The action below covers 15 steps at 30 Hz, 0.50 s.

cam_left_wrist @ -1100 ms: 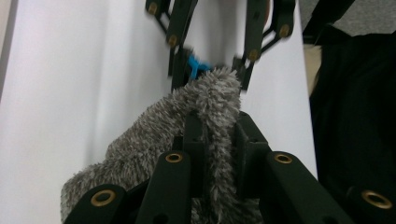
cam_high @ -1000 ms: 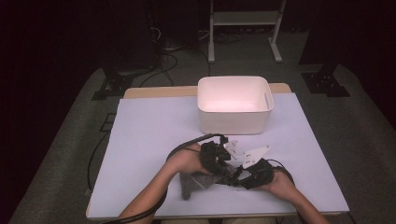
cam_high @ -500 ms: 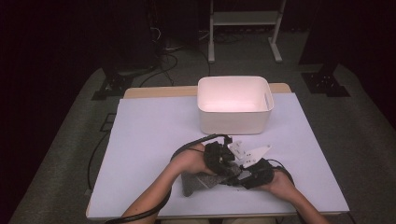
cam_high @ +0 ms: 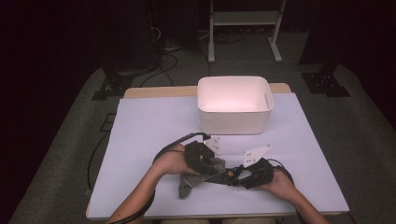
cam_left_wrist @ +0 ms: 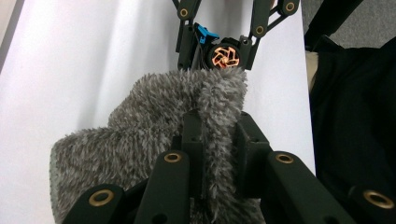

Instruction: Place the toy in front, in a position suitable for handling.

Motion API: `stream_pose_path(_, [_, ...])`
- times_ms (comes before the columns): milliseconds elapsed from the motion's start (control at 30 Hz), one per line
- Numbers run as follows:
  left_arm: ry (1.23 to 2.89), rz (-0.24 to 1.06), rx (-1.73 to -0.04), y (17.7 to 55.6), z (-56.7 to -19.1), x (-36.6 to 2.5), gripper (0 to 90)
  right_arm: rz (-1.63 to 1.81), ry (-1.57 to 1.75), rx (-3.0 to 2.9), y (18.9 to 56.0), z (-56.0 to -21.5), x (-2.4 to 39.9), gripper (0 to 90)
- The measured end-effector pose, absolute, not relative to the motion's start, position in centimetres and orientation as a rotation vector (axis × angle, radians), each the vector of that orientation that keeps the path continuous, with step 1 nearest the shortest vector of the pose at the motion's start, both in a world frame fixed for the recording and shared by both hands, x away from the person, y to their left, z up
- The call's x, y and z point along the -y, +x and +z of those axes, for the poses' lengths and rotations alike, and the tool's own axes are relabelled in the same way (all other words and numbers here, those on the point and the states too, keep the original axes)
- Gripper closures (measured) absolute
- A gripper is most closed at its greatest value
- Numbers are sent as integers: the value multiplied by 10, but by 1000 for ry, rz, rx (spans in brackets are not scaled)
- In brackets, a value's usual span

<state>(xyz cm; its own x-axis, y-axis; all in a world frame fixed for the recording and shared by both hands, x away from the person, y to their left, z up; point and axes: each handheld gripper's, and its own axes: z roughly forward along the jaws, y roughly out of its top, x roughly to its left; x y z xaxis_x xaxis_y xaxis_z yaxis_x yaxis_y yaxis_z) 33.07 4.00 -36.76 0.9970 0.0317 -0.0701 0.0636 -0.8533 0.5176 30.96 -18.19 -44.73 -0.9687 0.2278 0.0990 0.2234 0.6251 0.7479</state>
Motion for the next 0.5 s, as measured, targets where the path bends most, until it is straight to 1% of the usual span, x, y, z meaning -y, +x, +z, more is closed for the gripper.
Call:
stream_pose_path(133, [2580, -60, -45, 330, -365, -29, 786, 1308, 404, -2827, 310, -448, 182, 569])
stream_pose_path(300, [2577, -49, 26, 327, -364, 0, 791, 1328, 416, -2828, 312, -448, 183, 569])
stream_pose_path(367, [2571, -18, 32, 327, -363, 9, 795, 1337, 426, -2827, 312, -449, 183, 568])
stream_pose_path(500, [2568, -46, 35, 329, -367, 17, 795, 1358, 436, -2832, 314, -450, 185, 569])
